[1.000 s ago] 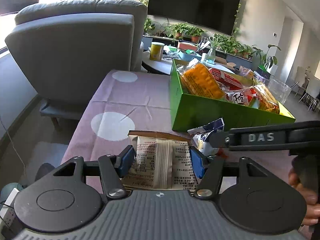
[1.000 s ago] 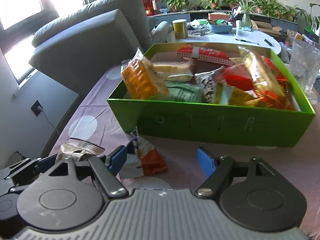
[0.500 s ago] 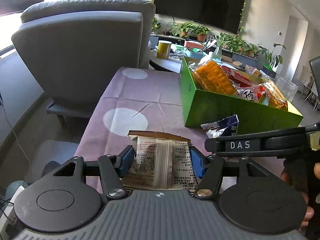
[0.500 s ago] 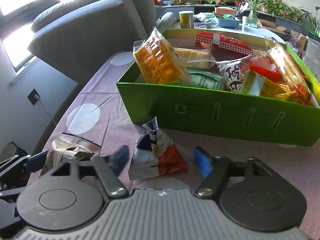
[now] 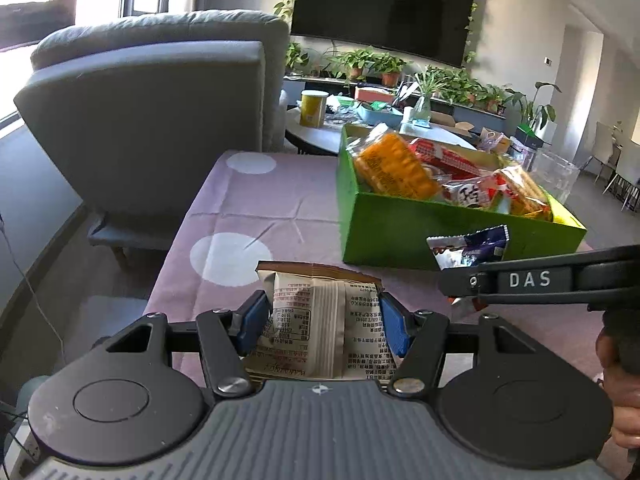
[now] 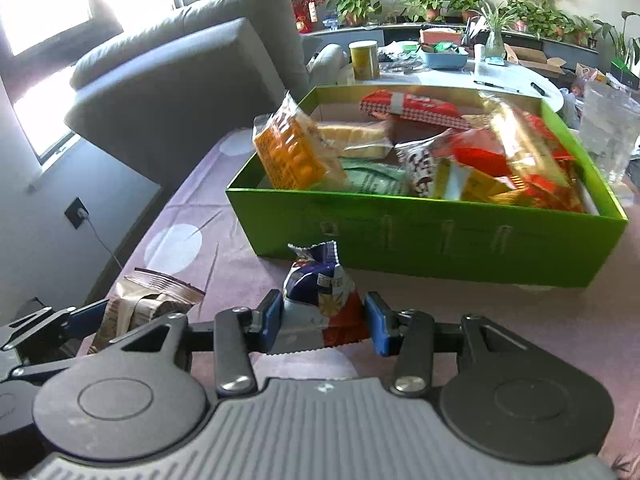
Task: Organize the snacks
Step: 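Carry the paper-wrapped snack with left and blue-and-white bag with right into the box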
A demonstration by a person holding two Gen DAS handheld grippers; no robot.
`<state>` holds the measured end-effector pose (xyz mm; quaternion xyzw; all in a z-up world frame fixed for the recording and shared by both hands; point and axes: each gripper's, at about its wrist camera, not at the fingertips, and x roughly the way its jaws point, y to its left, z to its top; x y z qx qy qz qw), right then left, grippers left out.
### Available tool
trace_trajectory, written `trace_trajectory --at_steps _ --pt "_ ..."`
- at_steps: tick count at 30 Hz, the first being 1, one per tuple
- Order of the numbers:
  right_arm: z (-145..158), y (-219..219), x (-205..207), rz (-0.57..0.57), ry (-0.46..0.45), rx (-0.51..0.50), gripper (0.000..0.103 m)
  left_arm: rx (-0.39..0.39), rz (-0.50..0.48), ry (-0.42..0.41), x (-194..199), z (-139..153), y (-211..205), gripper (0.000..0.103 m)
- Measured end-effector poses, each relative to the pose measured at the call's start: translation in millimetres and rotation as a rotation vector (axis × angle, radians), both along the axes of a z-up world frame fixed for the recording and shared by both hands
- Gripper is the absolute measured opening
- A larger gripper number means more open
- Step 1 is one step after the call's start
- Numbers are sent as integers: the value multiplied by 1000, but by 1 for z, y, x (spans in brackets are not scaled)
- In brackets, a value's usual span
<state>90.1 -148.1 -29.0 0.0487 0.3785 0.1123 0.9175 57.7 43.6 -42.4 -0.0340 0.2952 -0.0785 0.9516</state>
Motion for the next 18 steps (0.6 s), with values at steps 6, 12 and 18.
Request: trace_trajectory --at_steps 6,12,18 --pt "11 -15 -10 -11 -38 38 55 20 -22 -17 -5 9 -14 57" --pt "20 -32 -19 -24 -80 69 55 39 -40 -26 -10 15 -29 57" --pt "24 -51 -23 -50 -104 99 55 58 -68 -41 -13 23 -47 57"
